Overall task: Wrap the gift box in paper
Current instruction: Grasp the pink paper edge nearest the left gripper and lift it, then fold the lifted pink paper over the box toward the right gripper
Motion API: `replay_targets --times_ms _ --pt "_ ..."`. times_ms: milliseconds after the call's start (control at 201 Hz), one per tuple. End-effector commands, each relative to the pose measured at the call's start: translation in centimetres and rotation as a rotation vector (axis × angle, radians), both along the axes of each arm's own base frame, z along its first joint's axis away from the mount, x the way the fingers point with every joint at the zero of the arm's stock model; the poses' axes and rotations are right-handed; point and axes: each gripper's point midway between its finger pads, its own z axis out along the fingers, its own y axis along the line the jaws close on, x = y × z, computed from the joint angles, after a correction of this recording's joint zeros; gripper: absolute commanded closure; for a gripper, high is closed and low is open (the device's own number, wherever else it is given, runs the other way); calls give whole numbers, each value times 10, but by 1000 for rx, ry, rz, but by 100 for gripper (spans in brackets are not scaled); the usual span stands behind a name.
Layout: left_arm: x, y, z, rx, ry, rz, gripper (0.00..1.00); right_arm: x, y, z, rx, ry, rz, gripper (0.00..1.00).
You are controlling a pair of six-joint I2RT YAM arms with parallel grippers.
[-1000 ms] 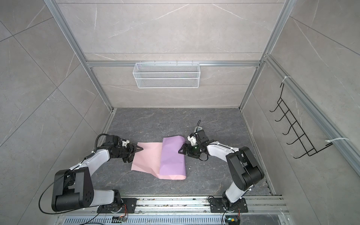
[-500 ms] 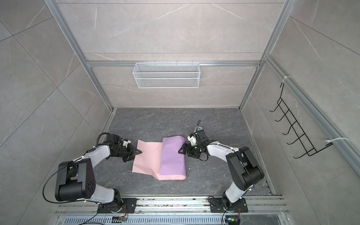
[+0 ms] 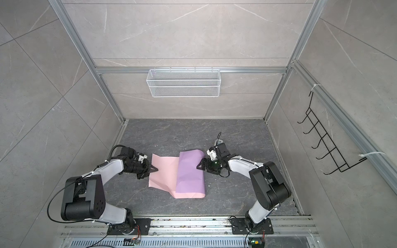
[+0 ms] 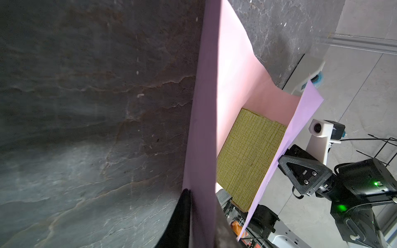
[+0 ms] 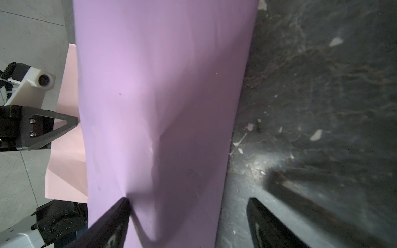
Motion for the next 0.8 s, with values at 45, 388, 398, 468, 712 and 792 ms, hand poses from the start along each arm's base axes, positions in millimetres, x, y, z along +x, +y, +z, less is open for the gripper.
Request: replay_targets --times_ms 45,388,398,468,712,792 --pt "7 4 12 46 -57 -24 90 -15 -34 -50 -212 103 -72 14" --pt "15 -23 50 183 -233 -186 100 -16 -35 -51 -221 106 -72 14" --pt "14 -25 52 185 -240 -195 100 -16 -35 -51 -221 107 -72 14" --pt "13 -34 60 236 -280 -245 100 -16 -35 -52 -222 109 -72 14" --pt "4 -54 77 416 -345 -373 99 -16 -35 -53 -222 109 -72 14" --pt "2 -56 80 452 -338 -389 99 -16 -35 -53 -223 109 -69 14"
